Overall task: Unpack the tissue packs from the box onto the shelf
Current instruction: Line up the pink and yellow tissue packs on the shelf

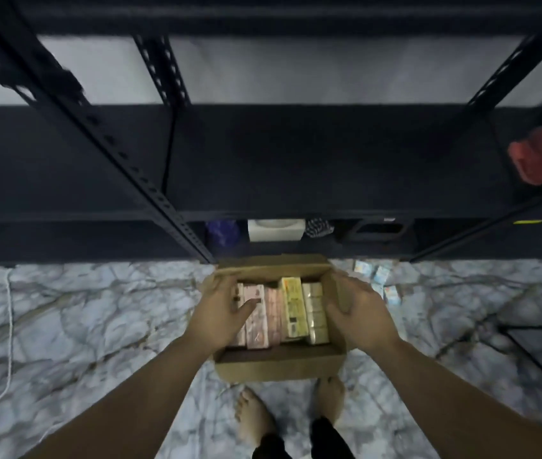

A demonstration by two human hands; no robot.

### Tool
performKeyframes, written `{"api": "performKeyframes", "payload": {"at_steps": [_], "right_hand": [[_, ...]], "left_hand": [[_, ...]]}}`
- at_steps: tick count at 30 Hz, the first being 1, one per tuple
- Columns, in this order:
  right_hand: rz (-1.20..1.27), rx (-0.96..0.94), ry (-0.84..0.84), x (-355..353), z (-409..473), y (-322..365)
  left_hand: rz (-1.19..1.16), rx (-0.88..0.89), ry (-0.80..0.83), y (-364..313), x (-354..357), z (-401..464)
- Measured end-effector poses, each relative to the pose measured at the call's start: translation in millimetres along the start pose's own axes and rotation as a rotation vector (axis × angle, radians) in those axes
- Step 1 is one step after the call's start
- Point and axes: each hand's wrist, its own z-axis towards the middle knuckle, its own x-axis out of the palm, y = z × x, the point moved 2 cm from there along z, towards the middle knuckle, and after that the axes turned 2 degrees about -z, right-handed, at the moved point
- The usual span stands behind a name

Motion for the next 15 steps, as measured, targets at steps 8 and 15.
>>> {"api": "performKeyframes", "payload": {"at_steps": [8,15], "right_hand": [[-0.004,0.178,0.173,169.5,80.6,-99.5],[0.030,0.228,0.192,292.6,144.5,-155.3]], "left_hand": [[-0.028,-0.263,0.066,126.7,136.0,62.9],[-0.047,-0.409,0.033,209.2,225.1,115.4]]}}
